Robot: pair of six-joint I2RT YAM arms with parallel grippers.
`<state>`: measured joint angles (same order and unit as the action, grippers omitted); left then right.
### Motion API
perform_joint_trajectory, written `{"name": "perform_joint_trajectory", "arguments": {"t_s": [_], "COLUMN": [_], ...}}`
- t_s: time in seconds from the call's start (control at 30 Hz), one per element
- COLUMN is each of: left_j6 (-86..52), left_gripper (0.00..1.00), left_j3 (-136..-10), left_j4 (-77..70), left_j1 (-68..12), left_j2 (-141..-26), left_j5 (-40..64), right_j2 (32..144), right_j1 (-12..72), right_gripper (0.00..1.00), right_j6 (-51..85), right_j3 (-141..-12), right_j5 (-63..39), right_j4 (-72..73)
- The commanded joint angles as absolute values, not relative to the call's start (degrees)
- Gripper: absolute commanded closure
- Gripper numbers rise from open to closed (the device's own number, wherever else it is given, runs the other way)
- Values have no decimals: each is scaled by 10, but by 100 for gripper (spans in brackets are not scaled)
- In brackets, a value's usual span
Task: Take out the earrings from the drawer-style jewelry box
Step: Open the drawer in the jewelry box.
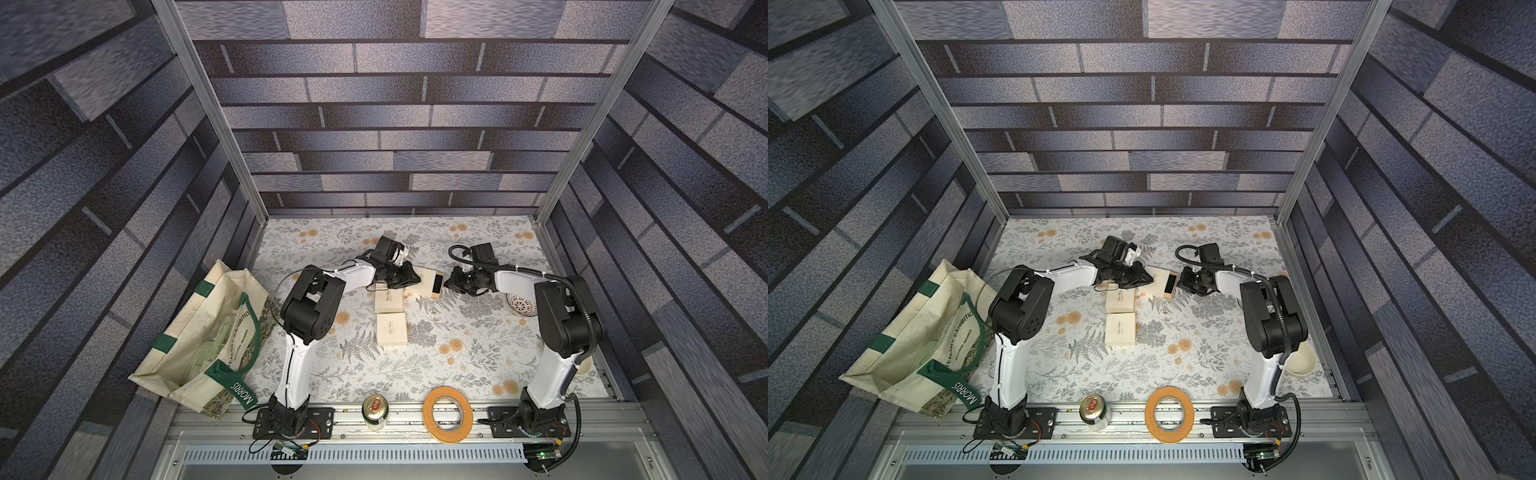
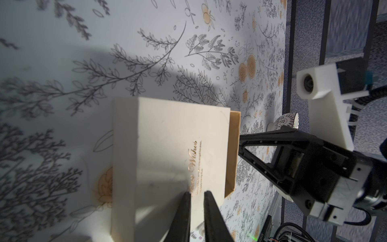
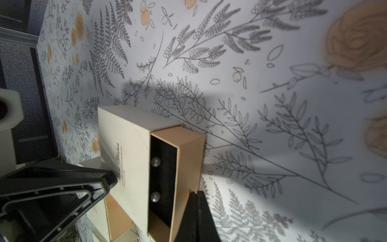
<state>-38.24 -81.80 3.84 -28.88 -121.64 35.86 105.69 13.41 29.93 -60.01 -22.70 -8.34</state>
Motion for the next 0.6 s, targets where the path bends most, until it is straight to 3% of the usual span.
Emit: {"name": "perform_joint_trajectory", "arguments": {"t_s": [0.0,0.57], "left_j6": [-388,-388], "left_gripper": [84,84], "left_j3": [-789,-791], "left_j4": [105,105], "left_j1": [-276,-276], "left_j2": [-1228,-1228], "left_j5": [304,304], "right_j2": [1033,1020], "right_j1": [116,99], "right_gripper": [100,100], "right_j6": [288,281], "right_j3": [-588,-575], "right_j5": [-195,-192], "right_j4": [-105,-111]}}
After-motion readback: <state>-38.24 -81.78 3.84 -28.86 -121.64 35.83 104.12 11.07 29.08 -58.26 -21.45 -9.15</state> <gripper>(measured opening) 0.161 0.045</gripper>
